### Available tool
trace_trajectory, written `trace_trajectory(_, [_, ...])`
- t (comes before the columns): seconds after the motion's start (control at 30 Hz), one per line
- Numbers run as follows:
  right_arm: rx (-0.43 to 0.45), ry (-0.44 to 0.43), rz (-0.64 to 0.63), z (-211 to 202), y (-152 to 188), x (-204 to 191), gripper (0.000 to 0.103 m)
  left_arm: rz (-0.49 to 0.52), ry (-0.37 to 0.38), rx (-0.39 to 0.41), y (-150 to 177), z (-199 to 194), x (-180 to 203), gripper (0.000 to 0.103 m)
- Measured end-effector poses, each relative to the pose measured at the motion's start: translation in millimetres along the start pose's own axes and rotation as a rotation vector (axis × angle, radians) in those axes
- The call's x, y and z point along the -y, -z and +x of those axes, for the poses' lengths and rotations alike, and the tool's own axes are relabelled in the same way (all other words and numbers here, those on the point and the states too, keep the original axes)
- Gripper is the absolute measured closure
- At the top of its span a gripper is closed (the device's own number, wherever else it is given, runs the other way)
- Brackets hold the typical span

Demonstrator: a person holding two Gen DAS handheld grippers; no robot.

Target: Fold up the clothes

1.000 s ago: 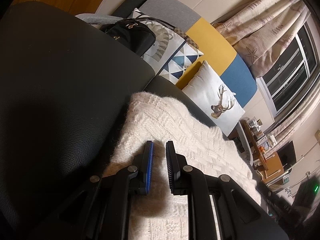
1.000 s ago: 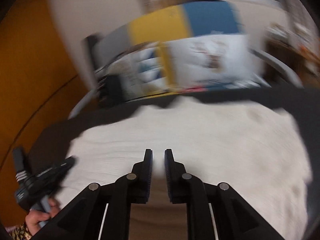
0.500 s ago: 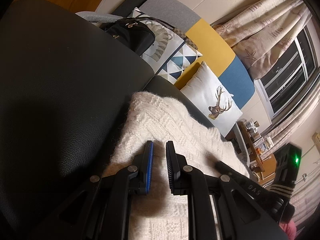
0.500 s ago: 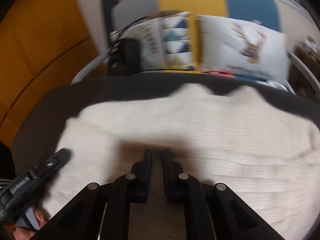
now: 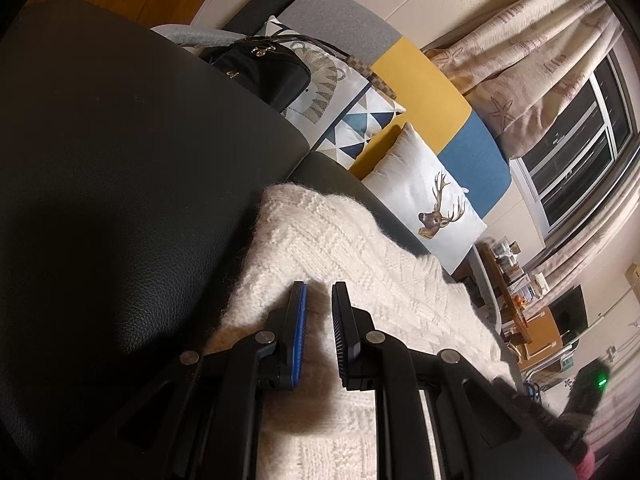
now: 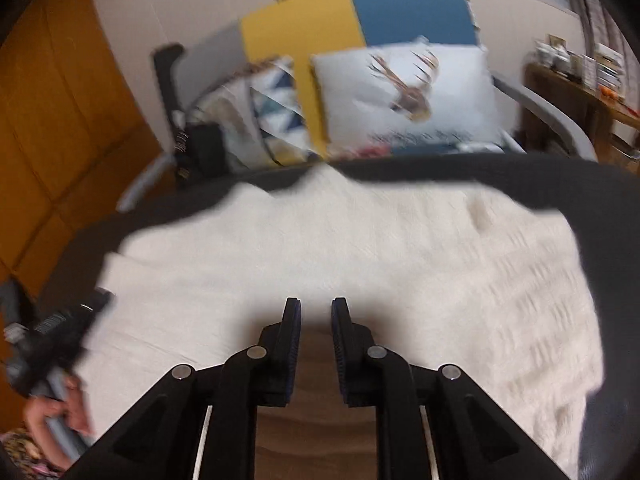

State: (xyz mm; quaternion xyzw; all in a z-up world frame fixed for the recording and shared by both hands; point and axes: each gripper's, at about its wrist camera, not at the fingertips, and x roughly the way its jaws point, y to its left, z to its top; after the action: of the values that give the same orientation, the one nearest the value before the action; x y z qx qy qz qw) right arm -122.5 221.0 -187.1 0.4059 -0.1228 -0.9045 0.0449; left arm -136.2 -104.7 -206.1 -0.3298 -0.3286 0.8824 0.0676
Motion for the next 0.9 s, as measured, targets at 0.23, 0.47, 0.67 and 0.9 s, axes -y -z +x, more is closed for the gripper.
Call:
trace_trajectory(0.23, [0.041,0.016,0.257,-10,19,58,0.096,0.008,-0.002,-0.003,0,2,0,0.089])
trace_trajectory(0.47, [-0.002,-0.046,0.15,-10,34,27,0.091,0.001,0.007,-0.002,-1,1,-2,0.089])
trace_trajectory(0.67, [-0.039,-0.1,0.058,-10,47,1,0.1,0.001,0.006,-0.003,0,1,-2,0.089])
trace_trajectory(0.9, [-0.017,-0.157,0.067,-25,28,-21,0.09,-0.006,0.009,-0.002,0,0,-2,0.089])
